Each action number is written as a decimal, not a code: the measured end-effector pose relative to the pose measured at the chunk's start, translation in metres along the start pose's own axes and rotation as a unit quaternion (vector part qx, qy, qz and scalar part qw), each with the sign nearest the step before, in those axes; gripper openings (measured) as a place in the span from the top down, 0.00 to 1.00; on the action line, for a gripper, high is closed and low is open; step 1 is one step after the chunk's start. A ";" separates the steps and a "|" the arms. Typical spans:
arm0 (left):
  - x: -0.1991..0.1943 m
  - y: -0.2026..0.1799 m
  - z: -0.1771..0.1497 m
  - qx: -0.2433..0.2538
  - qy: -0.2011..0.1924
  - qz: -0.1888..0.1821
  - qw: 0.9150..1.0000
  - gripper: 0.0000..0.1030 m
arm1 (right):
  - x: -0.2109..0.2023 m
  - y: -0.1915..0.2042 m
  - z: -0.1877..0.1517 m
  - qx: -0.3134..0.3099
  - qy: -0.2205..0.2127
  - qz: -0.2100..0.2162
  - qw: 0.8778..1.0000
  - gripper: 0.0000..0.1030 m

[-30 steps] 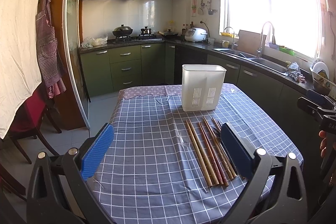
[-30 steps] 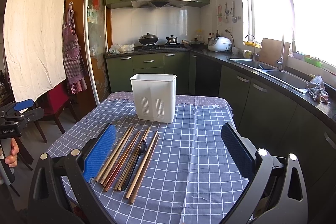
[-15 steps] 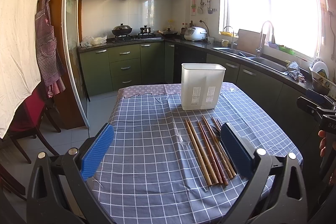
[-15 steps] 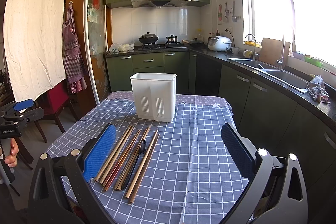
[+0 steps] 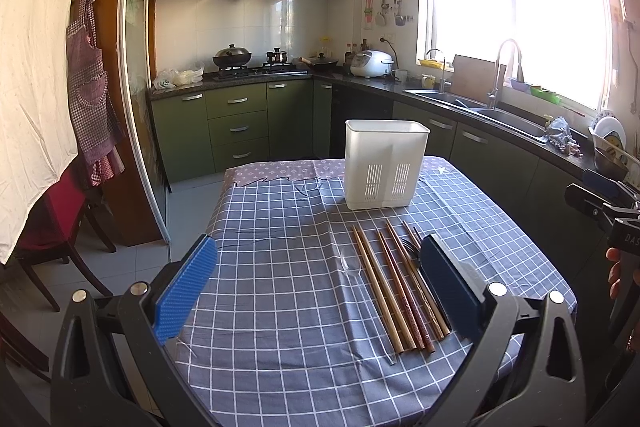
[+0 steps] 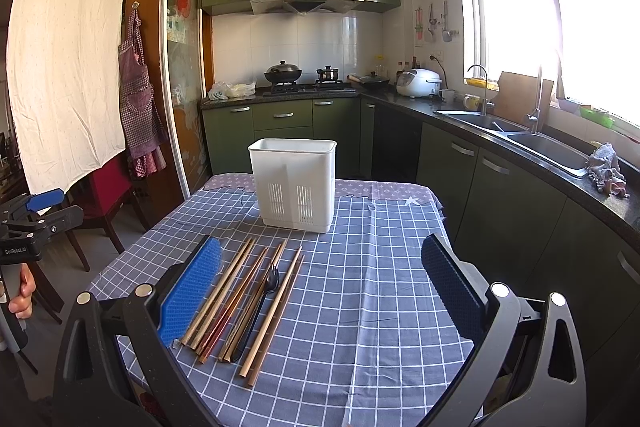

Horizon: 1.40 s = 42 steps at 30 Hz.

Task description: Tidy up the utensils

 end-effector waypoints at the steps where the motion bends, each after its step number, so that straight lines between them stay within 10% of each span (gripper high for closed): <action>1: 0.000 0.000 0.000 0.000 0.000 0.000 1.000 0.06 | 0.000 0.000 0.000 0.000 0.000 0.000 1.000 0.04; 25: 0.014 -0.002 -0.005 0.000 0.024 -0.005 1.000 0.06 | 0.015 -0.002 -0.006 -0.007 0.027 -0.005 1.000 0.04; 32: 0.069 -0.004 -0.012 -0.026 0.130 -0.039 0.990 0.06 | 0.059 -0.009 -0.019 -0.026 0.112 0.001 0.993 0.04; 42: 0.165 -0.020 -0.042 -0.074 0.295 -0.085 0.949 0.06 | 0.114 -0.022 -0.047 0.048 0.275 0.094 0.956 0.04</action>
Point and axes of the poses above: each gripper's, at about its wrist camera, not at the fingertips, and x roughly the way its jaws point, y to its left, z to its top, the point moved 9 cm from there along x, roughly the way its jaws point, and after that the axes turned 10 degrees about -z, right-handed, at the moved point
